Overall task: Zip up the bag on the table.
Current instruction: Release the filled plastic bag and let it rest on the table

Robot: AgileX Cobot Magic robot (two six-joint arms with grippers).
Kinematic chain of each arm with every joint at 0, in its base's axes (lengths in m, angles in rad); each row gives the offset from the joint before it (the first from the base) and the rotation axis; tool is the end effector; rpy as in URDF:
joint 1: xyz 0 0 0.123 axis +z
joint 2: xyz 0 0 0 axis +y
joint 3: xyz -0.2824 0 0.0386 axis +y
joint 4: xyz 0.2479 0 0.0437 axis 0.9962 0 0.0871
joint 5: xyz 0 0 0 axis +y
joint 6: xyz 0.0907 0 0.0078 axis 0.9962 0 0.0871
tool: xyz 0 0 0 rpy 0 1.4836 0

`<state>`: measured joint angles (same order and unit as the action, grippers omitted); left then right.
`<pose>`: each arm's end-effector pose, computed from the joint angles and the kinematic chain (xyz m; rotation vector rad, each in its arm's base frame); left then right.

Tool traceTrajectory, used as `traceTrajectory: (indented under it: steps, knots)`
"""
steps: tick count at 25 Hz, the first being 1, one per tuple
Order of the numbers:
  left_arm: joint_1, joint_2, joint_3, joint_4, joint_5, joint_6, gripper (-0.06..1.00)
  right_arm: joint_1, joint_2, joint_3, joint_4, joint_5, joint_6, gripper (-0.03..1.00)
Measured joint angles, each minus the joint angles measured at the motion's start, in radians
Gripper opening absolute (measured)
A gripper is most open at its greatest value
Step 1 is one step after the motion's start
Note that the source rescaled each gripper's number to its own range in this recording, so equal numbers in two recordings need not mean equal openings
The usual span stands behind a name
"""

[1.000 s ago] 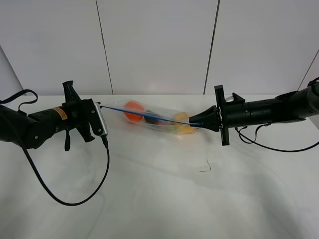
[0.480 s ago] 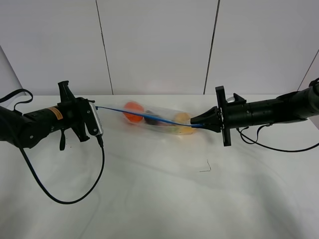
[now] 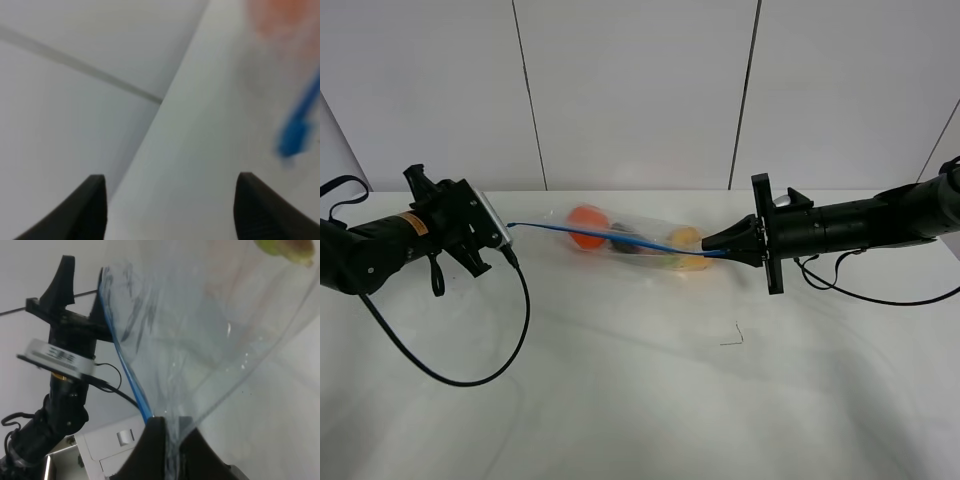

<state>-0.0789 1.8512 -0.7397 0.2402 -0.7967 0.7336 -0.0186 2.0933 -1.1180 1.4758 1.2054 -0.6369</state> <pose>0.3491 -0.0431 0.1592 0.9692 1.5527 0.4295 0.3653 0.0779 0.1375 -0.4958 -2.5072 -1.8076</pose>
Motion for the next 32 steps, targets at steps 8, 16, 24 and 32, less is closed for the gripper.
traceTrajectory:
  steps: [8, 16, 24, 32]
  knots:
    - [0.000, -0.001, 0.000, -0.294, 0.020, -0.523, 0.87, 0.000, 0.000, 0.000, 0.000, 0.000, 0.000, 0.00]
    - [0.000, -0.022, -0.002, -0.318, 0.285, -0.682, 0.87, 0.000, 0.000, 0.000, 0.001, 0.000, 0.000, 0.00]
    - [0.000, -0.126, -0.207, -0.316, 1.023, -0.694, 0.89, 0.000, 0.000, 0.000, 0.001, 0.000, 0.000, 0.00]
    - [0.000, -0.128, -0.413, -0.313, 1.448, -0.772, 1.00, 0.000, 0.000, 0.000, 0.001, 0.000, 0.000, 0.00]
